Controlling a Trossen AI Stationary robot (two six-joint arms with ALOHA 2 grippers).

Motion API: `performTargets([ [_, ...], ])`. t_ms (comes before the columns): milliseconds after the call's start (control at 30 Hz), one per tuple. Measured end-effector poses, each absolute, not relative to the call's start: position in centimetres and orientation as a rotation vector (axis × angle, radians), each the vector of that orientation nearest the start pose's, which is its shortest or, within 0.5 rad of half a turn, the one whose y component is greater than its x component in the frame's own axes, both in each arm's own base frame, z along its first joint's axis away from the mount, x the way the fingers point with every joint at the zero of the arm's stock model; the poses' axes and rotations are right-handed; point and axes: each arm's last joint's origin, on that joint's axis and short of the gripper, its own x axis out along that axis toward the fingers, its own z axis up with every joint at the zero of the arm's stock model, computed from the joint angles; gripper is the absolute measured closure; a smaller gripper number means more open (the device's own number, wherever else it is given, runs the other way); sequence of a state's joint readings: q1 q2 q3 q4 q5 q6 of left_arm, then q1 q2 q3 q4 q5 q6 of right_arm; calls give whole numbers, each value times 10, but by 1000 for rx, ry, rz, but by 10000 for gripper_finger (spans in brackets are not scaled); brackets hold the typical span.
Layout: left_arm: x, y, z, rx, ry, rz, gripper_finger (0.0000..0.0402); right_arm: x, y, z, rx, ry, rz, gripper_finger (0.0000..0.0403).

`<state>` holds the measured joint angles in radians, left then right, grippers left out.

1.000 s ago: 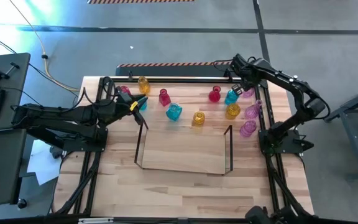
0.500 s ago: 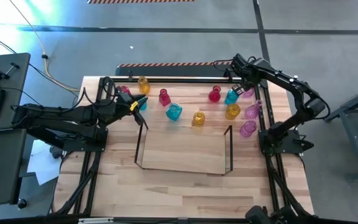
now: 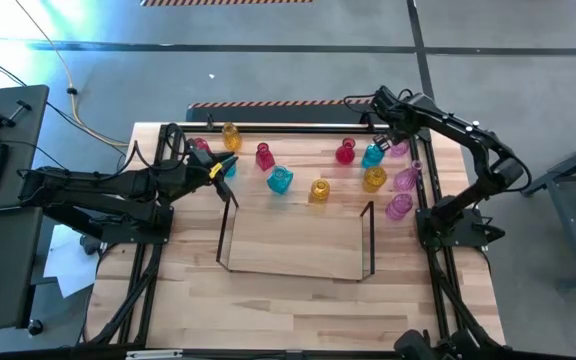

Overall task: Sort vases onto shelf
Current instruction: Put the top violet vase on the shelf

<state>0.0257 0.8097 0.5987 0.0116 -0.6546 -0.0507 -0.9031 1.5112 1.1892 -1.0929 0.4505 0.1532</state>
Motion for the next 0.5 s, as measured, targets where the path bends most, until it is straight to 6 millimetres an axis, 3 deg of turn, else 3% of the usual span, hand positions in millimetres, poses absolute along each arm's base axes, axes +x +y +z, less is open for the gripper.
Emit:
performTargets([
  [133,179,21,283,14,189,646,335,158,-220,254,476,1370,-1232,280],
  [400,179,21,281,2,207,614,335,158,-220,253,520,1339,-1254,277],
  [500,179,21,281,-6,207,616,335,156,-218,243,532,1360,-1253,277],
])
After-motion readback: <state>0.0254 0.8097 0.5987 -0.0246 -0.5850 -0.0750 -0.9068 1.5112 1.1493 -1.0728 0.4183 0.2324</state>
